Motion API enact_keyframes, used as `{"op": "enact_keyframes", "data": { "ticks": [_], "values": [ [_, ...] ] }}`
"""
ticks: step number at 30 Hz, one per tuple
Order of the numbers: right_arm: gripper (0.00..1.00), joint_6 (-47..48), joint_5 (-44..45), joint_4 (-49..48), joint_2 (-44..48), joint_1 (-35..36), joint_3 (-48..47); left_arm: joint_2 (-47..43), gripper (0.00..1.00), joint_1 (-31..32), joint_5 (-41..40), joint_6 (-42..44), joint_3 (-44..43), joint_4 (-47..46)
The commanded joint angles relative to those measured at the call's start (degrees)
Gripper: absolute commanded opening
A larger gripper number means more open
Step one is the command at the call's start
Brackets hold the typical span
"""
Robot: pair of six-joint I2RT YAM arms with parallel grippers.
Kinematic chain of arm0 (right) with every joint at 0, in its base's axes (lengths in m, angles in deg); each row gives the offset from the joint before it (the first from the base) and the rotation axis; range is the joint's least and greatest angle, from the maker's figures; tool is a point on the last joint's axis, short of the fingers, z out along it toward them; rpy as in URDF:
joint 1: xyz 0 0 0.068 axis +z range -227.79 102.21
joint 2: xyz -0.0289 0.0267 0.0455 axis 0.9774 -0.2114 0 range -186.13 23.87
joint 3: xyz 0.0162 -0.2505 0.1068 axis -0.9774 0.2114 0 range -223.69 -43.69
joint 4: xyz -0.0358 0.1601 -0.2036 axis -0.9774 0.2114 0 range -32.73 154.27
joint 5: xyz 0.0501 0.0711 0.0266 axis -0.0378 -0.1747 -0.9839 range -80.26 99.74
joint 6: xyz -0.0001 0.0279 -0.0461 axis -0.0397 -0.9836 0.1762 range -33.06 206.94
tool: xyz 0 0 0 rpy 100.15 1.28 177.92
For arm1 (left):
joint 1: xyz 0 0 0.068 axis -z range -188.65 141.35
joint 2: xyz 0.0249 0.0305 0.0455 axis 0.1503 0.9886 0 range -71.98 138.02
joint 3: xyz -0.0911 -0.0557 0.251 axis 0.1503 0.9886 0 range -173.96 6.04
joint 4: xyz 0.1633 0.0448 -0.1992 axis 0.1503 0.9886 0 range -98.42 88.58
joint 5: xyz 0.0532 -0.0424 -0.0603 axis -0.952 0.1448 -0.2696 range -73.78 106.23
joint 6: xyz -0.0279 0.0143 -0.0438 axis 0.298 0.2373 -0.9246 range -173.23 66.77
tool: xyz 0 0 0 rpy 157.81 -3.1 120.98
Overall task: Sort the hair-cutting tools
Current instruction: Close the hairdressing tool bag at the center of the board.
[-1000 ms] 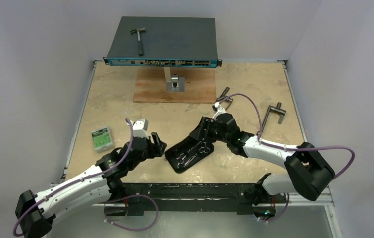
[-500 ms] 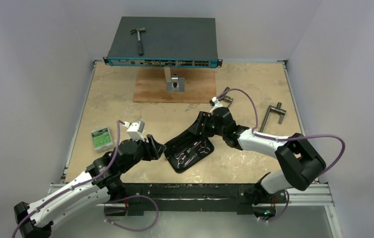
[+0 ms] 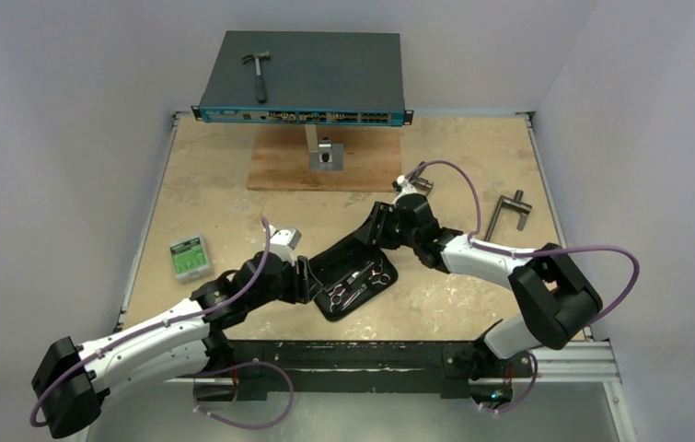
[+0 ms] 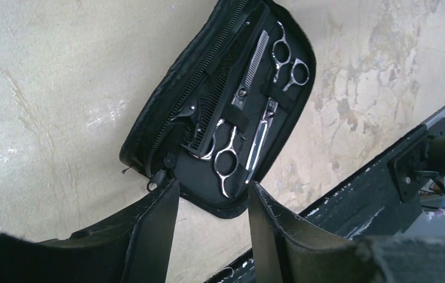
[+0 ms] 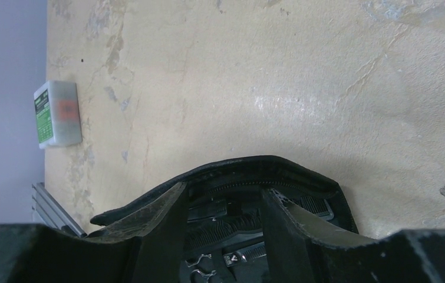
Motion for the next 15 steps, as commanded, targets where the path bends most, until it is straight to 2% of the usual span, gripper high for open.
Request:
{"op": "enact_keyframes", "data": {
  "ticks": [1,15],
  "values": [
    [0.46,1.20,0.44,0.09,0.36,-0.13,-1.75,1.59,0.46,0.20,-4.09,-0.12,-2.86,-2.53],
    [0.42,1.77,0.49,0.46,2.01,-0.17,-1.06,10.40,0.47,0.44,-8.70,-0.43,-7.53,-3.53]
  ]
}}
